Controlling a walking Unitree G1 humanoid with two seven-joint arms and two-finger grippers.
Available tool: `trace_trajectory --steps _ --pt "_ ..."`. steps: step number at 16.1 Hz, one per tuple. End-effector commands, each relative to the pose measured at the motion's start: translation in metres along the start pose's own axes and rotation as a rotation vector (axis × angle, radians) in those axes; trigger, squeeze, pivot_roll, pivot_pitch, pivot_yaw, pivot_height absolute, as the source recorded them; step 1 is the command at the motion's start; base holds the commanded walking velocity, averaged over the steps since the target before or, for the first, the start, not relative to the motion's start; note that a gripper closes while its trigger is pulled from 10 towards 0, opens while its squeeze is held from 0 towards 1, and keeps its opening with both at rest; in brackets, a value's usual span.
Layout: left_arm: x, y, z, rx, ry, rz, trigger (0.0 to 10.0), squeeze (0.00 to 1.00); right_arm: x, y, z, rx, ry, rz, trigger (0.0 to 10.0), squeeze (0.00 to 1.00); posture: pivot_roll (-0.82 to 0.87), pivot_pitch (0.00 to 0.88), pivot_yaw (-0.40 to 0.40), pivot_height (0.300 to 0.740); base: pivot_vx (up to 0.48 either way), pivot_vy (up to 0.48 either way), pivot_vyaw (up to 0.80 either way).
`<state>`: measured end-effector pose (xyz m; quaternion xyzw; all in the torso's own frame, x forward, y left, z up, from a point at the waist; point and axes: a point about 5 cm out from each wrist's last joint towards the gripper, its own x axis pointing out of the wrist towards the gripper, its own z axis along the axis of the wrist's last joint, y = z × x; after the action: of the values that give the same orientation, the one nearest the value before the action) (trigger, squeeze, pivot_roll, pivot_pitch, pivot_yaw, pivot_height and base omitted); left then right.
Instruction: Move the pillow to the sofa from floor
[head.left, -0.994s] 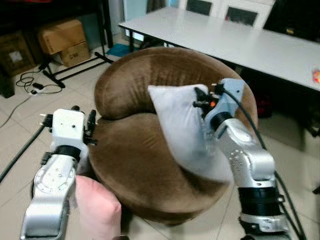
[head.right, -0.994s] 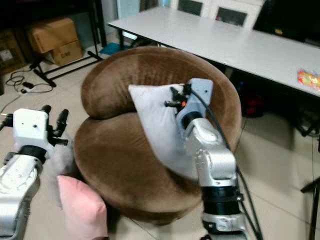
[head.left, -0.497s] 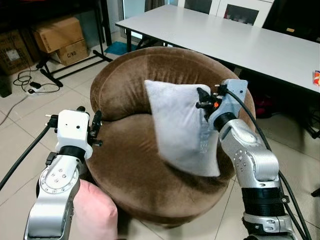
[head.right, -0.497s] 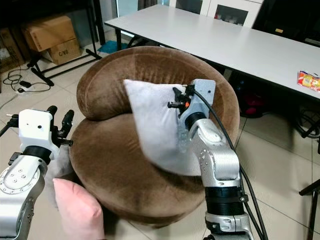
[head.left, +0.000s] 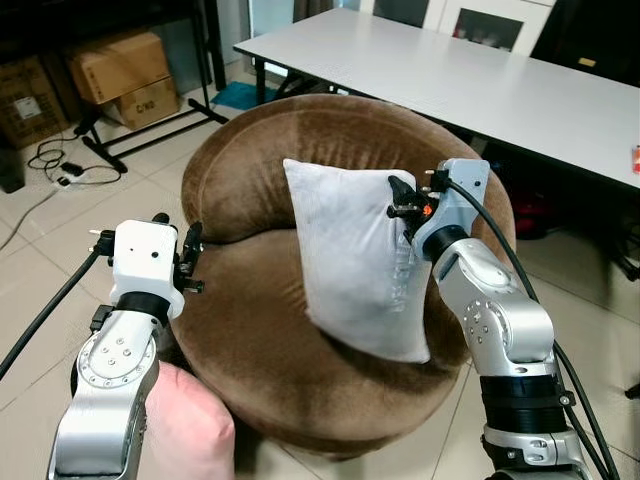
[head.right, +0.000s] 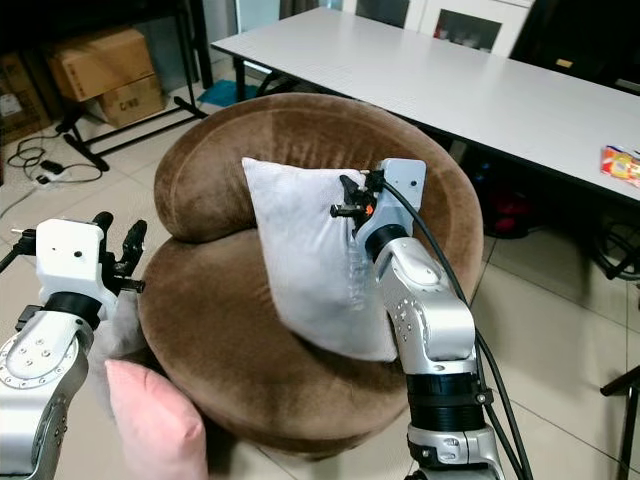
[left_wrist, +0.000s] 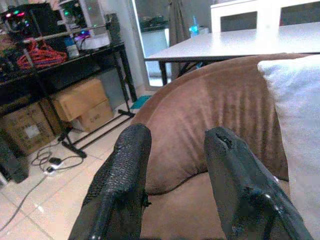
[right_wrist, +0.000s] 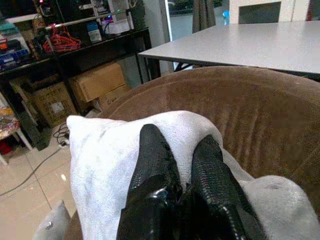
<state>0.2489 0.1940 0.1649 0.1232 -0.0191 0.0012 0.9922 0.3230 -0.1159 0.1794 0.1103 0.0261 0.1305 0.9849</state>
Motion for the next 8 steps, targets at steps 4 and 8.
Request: trace_trajectory --steps 4,8 --pt "0.0008 -0.0024 0.0023 -0.002 -0.013 -0.011 10.0 0.0 0.0006 0.0021 0.0174 -0.017 -0.075 0.014 10.0 0.0 0.05 0.0 -0.055 0.74 0.318 0.0 0.0" --pt "0.0003 -0.0025 0.0022 -0.003 -0.014 -0.014 10.0 0.0 0.0011 0.0013 0.0166 -0.012 -0.073 0.006 10.0 0.0 0.06 0.0 -0.055 0.74 0.321 0.0 0.0"
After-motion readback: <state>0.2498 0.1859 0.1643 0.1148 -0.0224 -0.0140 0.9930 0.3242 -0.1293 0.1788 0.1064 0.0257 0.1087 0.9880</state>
